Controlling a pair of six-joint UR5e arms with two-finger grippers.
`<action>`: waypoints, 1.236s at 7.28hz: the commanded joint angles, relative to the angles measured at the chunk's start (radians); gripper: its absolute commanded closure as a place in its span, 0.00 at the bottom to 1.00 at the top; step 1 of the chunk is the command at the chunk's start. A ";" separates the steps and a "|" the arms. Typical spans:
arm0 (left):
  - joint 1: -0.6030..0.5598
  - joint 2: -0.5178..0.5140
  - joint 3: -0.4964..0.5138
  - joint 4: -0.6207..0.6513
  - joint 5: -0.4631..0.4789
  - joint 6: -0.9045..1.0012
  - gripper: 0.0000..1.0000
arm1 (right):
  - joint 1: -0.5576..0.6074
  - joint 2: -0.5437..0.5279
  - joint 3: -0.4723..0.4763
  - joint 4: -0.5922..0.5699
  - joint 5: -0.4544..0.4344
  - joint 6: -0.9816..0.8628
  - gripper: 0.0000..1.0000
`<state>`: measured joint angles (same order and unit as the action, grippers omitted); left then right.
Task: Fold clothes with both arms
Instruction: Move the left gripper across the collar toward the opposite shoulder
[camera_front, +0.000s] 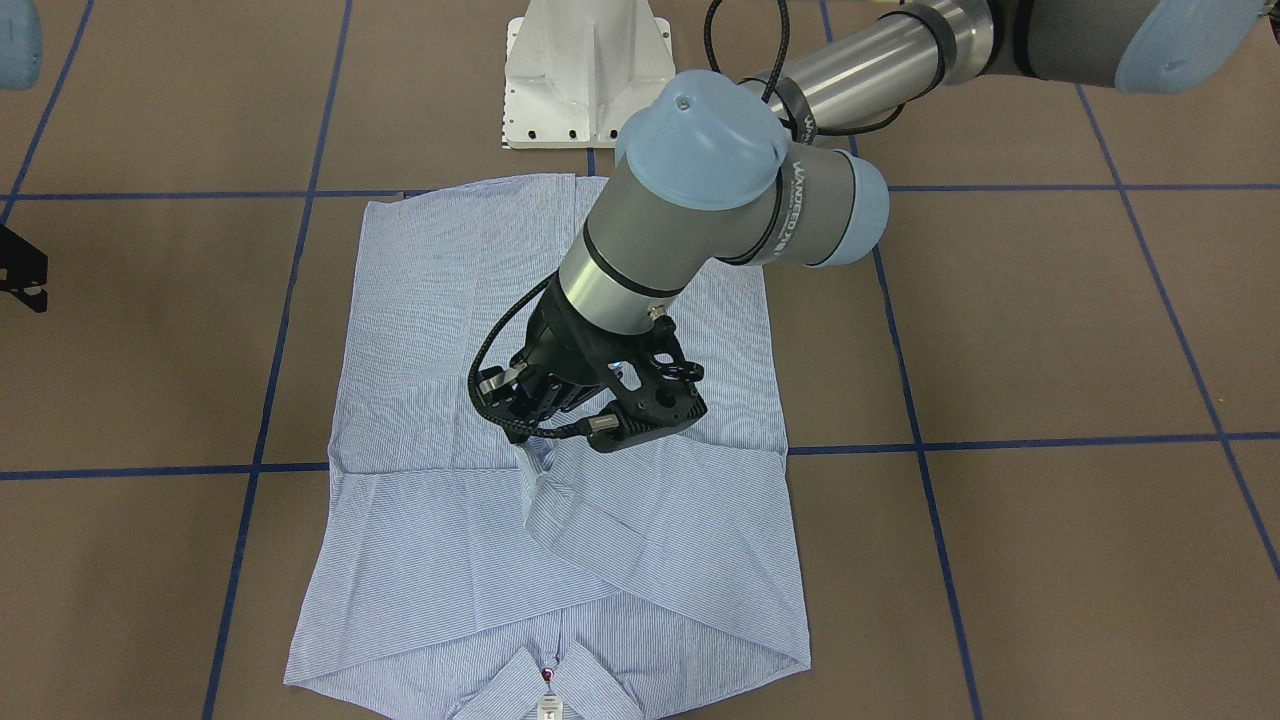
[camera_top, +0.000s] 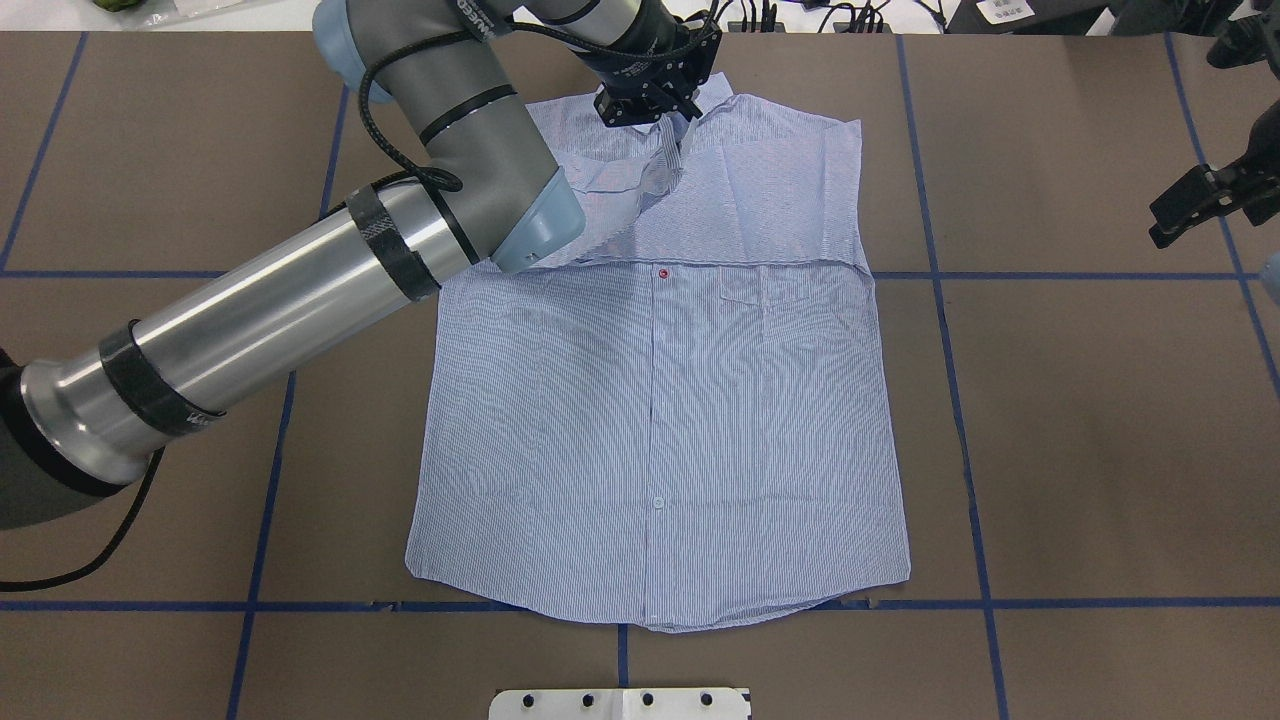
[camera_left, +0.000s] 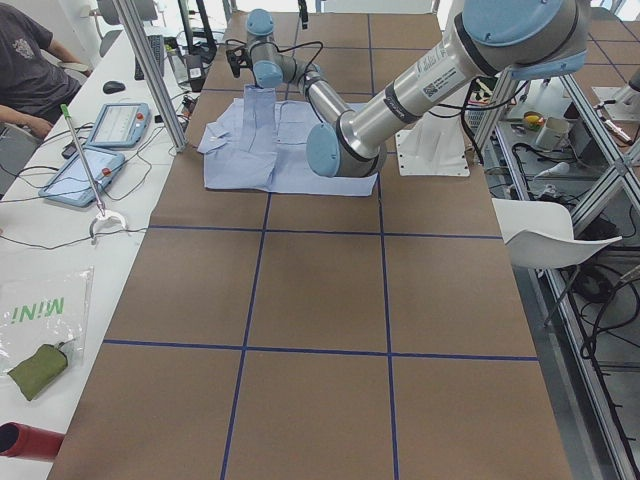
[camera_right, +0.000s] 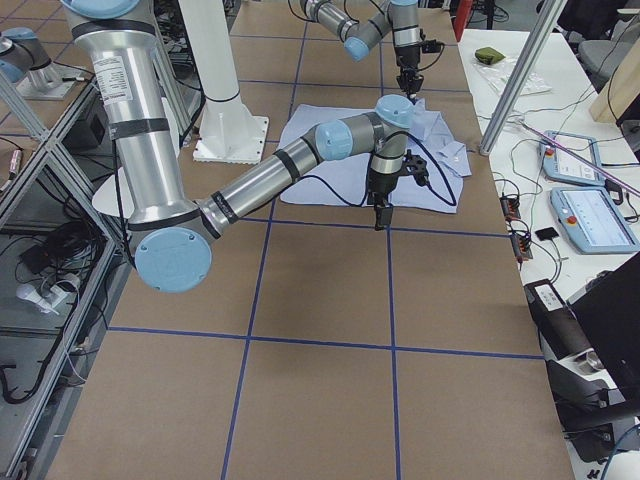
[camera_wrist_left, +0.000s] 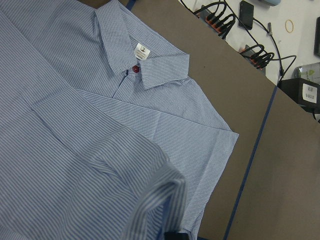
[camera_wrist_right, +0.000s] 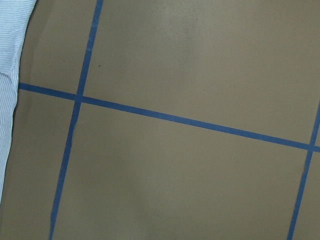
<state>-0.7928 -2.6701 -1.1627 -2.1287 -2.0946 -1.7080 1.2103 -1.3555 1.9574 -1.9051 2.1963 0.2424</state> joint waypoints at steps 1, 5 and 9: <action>0.048 -0.002 0.038 -0.068 0.071 -0.016 1.00 | 0.000 0.001 -0.002 0.000 -0.001 0.000 0.00; 0.173 -0.057 0.228 -0.266 0.234 -0.065 1.00 | 0.000 0.001 -0.006 0.001 -0.001 0.000 0.00; 0.205 -0.066 0.276 -0.359 0.274 -0.064 1.00 | 0.000 0.000 -0.006 0.001 -0.001 0.000 0.00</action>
<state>-0.5942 -2.7319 -0.8923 -2.4732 -1.8250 -1.7717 1.2103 -1.3548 1.9513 -1.9037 2.1951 0.2423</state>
